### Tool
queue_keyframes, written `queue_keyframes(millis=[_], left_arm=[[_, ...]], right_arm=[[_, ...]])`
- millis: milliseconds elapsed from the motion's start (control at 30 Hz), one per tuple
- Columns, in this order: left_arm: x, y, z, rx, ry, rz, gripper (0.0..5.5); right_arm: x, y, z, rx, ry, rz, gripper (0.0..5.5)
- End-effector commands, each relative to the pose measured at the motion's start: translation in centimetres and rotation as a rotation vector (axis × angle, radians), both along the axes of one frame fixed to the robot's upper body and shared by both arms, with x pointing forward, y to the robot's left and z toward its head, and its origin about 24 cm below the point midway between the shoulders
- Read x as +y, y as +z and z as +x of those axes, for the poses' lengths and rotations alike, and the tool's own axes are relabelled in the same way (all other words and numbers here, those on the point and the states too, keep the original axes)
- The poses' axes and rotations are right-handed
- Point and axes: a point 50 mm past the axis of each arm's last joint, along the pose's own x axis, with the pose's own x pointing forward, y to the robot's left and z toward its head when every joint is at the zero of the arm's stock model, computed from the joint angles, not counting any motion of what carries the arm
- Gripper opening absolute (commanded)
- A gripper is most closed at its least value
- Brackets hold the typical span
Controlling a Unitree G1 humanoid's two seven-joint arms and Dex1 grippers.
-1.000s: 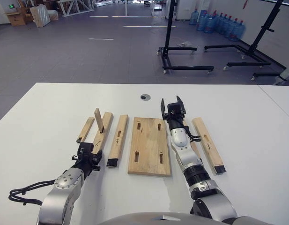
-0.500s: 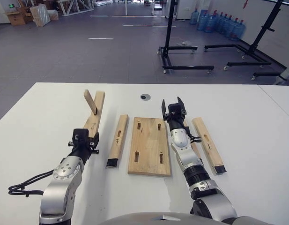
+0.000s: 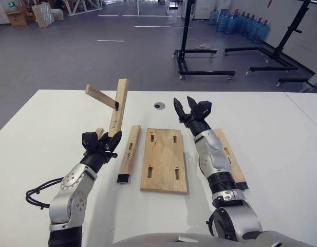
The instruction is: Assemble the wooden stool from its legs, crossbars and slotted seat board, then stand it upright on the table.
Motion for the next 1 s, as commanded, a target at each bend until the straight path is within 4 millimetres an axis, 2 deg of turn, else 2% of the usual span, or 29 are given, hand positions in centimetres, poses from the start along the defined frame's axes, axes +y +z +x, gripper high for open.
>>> queue_keyframes(millis=[33, 167, 300, 633, 1000], left_arm=[[-0.9, 1.8, -0.8, -0.044, -0.372, -0.181, 2.01], [-1.7, 3.3, -1.7, -0.039, -0.648, -0.321, 2.01], [-2.1, 4.4, -1.8, -0.044, -0.769, -0.362, 2.01], [-2.3, 4.1, -1.8, -0.018, -0.780, -0.357, 2.01], [-2.2, 3.9, -1.8, 0.005, -0.785, -0.337, 2.01]], right_arm=[[-0.5, 3.0, -2.3, -0.061, 0.447, 0.330, 4.03], [0.0, 2.9, -3.0, -0.006, 0.594, 0.452, 4.03], [0.4, 2.7, -3.2, 0.020, 0.647, 0.491, 4.03], [0.7, 3.4, -3.8, 0.012, 0.748, 0.535, 4.03], [1.5, 4.3, -3.7, -0.032, 0.767, 0.532, 4.03]])
